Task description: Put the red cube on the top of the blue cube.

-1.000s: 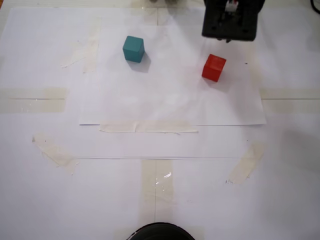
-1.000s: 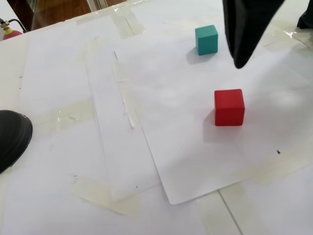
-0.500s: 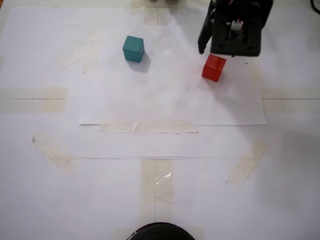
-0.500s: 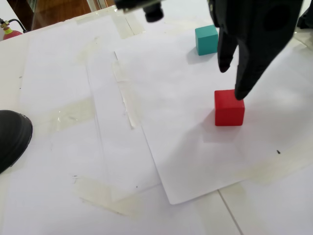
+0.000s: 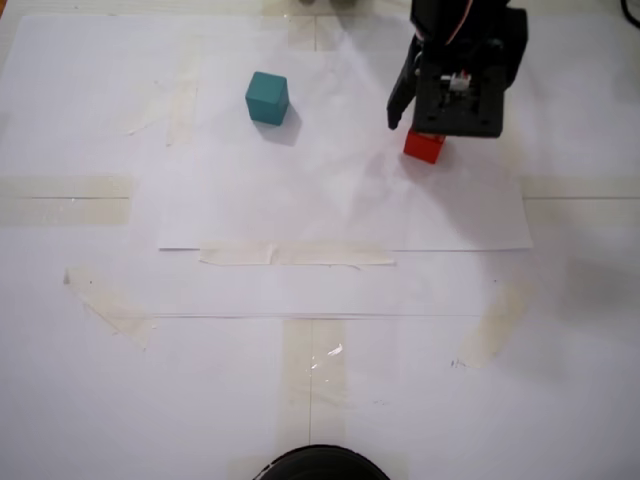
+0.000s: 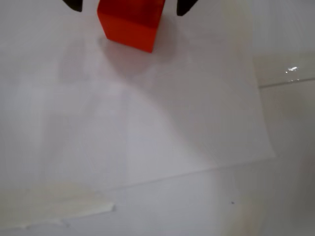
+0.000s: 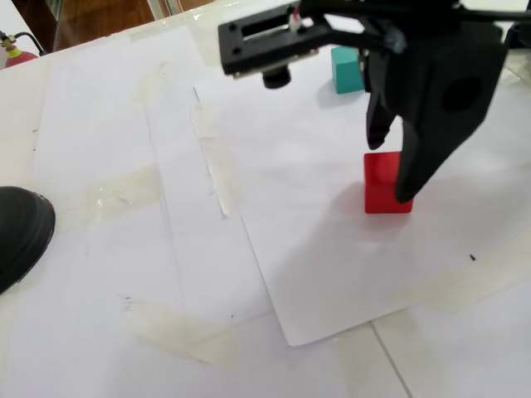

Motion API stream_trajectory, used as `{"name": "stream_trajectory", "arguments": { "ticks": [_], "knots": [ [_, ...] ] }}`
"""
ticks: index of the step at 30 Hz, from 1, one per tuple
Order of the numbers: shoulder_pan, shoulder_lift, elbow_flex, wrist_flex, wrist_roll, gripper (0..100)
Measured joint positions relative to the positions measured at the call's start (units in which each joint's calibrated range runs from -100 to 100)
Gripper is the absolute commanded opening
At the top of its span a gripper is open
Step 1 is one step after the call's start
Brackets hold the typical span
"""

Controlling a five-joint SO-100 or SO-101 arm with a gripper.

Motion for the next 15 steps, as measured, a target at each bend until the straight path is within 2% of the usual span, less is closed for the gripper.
{"name": "stream_trajectory", "arguments": {
  "ticks": [15],
  "knots": [
    [0.0, 1.39, 3.16, -3.58, -1.03, 24]
  ]
}}
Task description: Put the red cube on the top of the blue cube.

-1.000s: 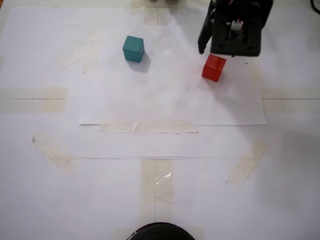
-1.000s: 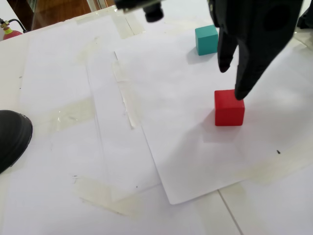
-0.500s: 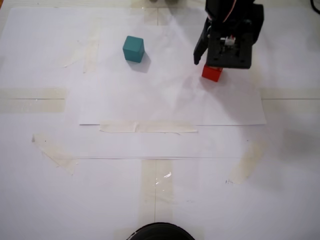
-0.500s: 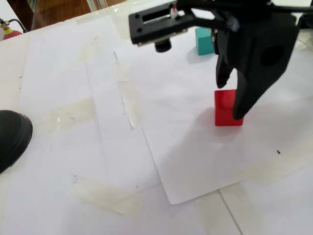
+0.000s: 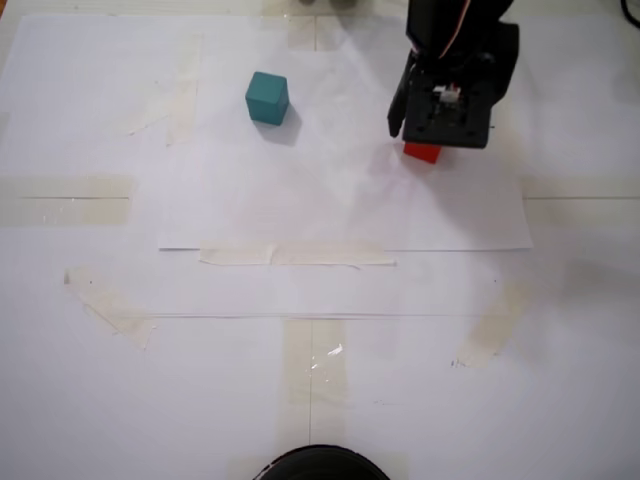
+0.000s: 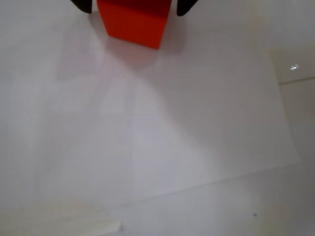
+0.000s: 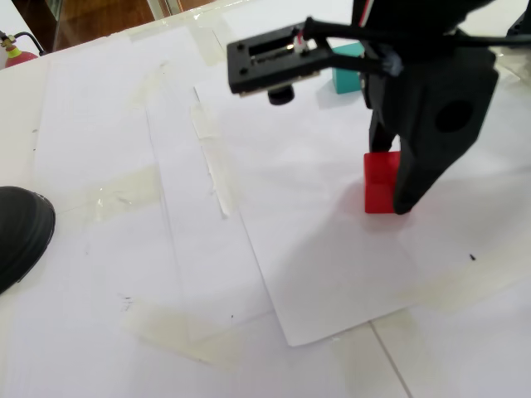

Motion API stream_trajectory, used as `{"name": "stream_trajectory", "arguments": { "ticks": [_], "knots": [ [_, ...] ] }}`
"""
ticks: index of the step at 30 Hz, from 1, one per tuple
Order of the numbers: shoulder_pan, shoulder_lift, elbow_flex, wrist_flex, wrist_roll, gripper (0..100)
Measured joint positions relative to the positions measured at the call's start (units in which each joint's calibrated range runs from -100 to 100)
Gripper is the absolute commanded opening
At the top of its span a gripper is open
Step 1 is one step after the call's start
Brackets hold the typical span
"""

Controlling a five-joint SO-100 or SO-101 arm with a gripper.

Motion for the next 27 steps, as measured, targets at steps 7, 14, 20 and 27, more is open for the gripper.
{"name": "stream_trajectory", "arguments": {
  "ticks": [7, 14, 20, 27],
  "knots": [
    [-0.07, 0.43, 0.9, -2.11, -0.1, 24],
    [0.15, 0.61, 0.9, -2.68, -0.29, 19],
    [0.37, 0.61, 1.45, -2.68, -0.29, 13],
    [0.44, 0.61, 1.45, -2.6, -0.29, 11]
  ]
}}
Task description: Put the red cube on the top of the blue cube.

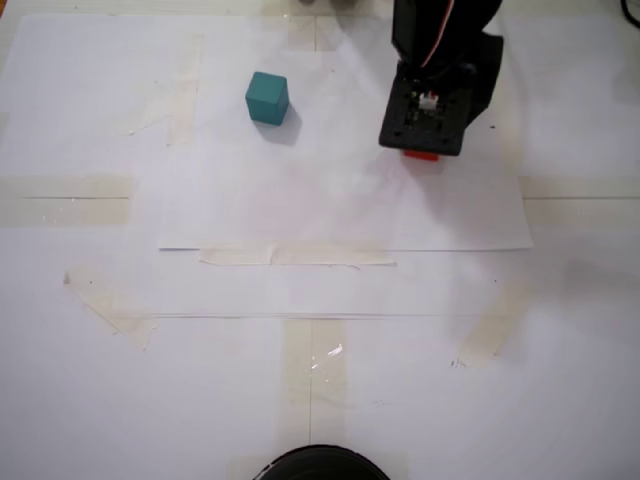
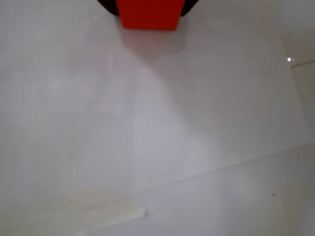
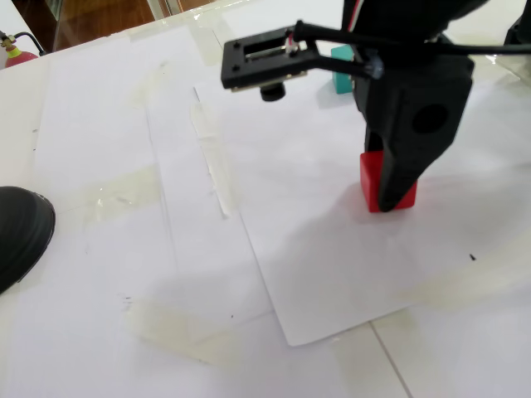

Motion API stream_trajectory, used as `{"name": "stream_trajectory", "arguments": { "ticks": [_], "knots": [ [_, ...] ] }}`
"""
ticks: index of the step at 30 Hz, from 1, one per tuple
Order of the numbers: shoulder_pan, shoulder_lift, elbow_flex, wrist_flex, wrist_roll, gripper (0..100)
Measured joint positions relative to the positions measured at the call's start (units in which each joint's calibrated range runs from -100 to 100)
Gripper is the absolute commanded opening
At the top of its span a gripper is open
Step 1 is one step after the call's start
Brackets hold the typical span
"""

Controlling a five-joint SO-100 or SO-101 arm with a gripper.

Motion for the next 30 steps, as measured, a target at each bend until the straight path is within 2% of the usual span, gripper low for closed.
{"name": "stream_trajectory", "arguments": {
  "ticks": [7, 15, 21, 30],
  "knots": [
    [0.0, 0.0, 0.0, 4.15, 0.0, 10],
    [0.15, -0.43, -2.17, 15.94, 1.07, 10],
    [3.14, -0.52, -5.96, 21.88, 3.47, 9],
    [11.48, -2.17, -7.05, 23.51, 9.77, 8]
  ]
}}
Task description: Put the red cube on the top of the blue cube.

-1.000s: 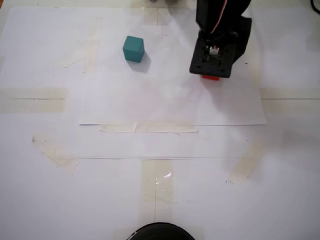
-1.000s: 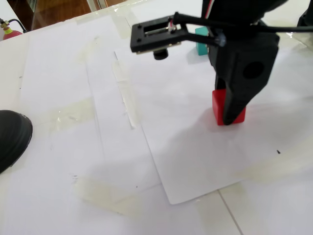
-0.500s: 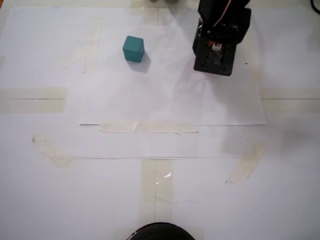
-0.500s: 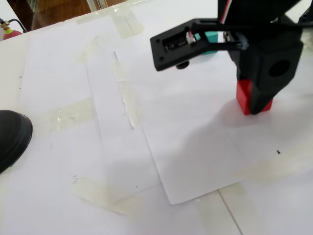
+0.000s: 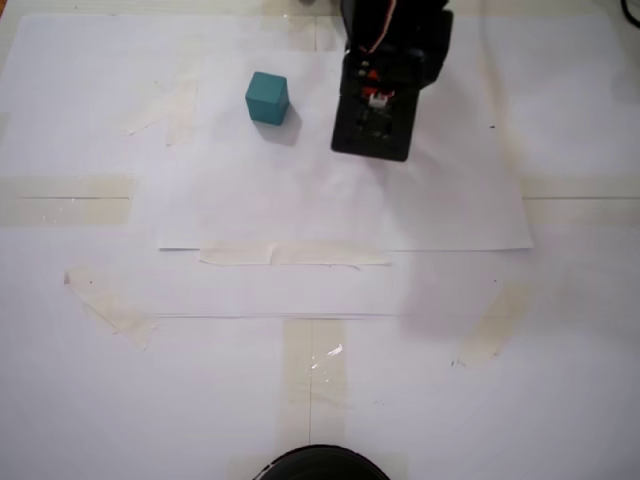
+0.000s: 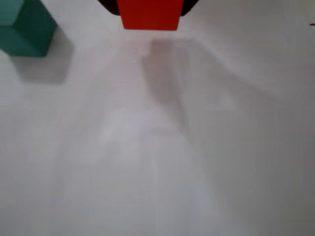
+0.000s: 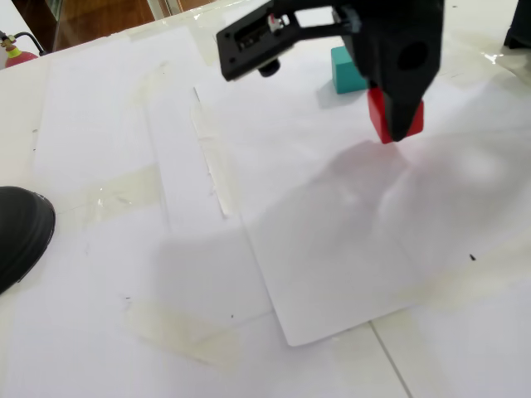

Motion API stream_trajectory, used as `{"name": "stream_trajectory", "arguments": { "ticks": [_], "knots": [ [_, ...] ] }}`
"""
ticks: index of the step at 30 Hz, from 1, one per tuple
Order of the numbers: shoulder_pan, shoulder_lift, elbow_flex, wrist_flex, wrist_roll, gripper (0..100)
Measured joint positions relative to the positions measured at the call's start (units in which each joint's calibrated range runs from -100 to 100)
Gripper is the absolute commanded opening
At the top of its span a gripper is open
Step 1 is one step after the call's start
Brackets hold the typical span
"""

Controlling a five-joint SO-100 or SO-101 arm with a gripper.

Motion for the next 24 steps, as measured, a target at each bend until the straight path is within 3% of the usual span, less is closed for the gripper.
{"name": "stream_trajectory", "arguments": {
  "ticks": [8, 24],
  "knots": [
    [7.16, -6.33, 0.0, -0.33, 4.88, 8],
    [16.45, -16.14, 0.72, 0.08, 9.57, 8]
  ]
}}
